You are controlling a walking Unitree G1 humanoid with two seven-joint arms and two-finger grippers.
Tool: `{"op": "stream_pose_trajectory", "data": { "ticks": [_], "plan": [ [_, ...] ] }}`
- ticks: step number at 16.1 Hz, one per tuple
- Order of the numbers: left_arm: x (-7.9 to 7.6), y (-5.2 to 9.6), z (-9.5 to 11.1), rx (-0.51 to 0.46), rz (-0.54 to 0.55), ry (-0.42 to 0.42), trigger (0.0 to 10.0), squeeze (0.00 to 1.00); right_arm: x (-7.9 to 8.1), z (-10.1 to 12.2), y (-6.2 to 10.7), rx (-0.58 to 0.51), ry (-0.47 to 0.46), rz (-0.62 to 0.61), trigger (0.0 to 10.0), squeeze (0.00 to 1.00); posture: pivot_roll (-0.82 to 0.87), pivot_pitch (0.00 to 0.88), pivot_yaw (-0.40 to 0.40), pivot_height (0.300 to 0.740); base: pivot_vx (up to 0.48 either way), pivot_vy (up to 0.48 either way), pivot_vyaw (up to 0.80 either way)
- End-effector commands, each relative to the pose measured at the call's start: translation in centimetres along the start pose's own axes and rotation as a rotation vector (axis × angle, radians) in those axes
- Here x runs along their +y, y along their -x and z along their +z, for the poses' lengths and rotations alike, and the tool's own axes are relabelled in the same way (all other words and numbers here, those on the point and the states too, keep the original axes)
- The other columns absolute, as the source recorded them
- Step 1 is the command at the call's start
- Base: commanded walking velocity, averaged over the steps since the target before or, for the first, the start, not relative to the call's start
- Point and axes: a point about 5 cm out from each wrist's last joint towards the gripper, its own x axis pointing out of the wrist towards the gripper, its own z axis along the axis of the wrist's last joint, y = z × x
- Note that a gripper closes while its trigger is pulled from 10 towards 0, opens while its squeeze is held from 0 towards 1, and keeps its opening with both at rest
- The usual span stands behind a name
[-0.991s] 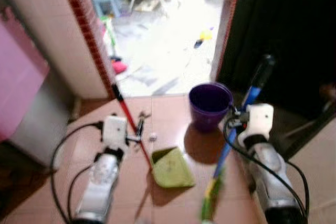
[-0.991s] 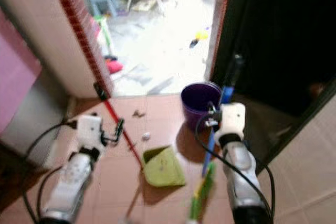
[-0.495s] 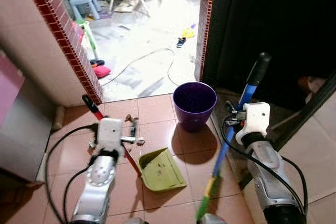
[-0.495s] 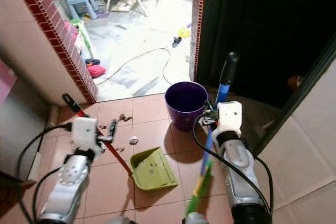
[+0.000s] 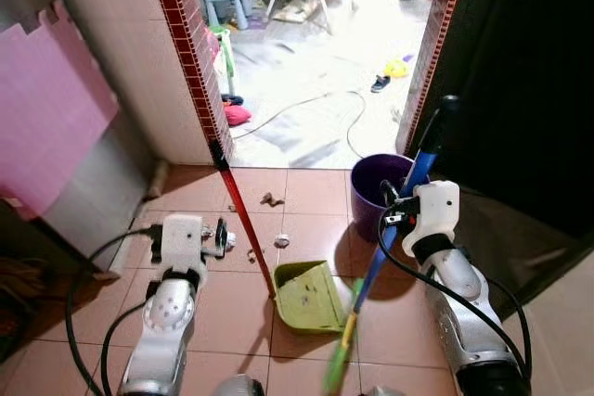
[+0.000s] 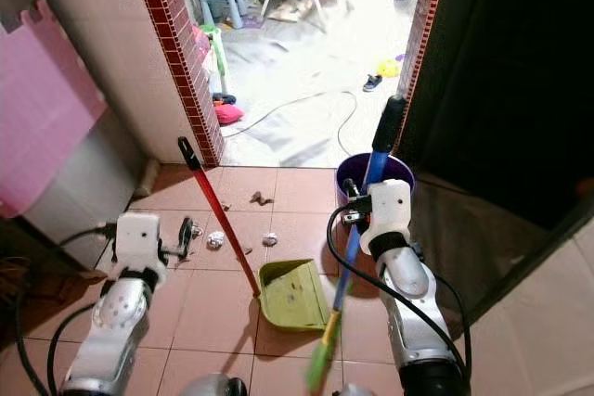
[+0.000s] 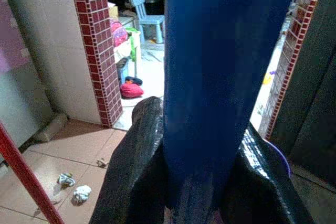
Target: Sweep floor
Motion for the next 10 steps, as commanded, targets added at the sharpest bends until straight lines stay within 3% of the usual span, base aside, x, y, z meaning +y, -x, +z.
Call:
{"op": "stream_pose_trajectory", "data": {
  "ticks": [1, 10],
  "plan": [
    [0.38, -0.24, 0.05, 0.007, 0.004, -0.011, 10.0, 0.00, -0.36, 1.15, -0.36, -0.049, 0.022, -0.008, 10.0, 0.00, -0.15, 0.000, 0.072, 0.740, 0.000, 0.000, 0.00],
    [0.56, -0.36, -0.19, 0.029, 0.010, -0.005, 10.0, 0.00, -0.17, 1.30, -0.47, -0.060, 0.016, 0.012, 10.0, 0.00, -0.15, 0.000, 0.072, 0.740, 0.000, 0.000, 0.00]
  ]
}}
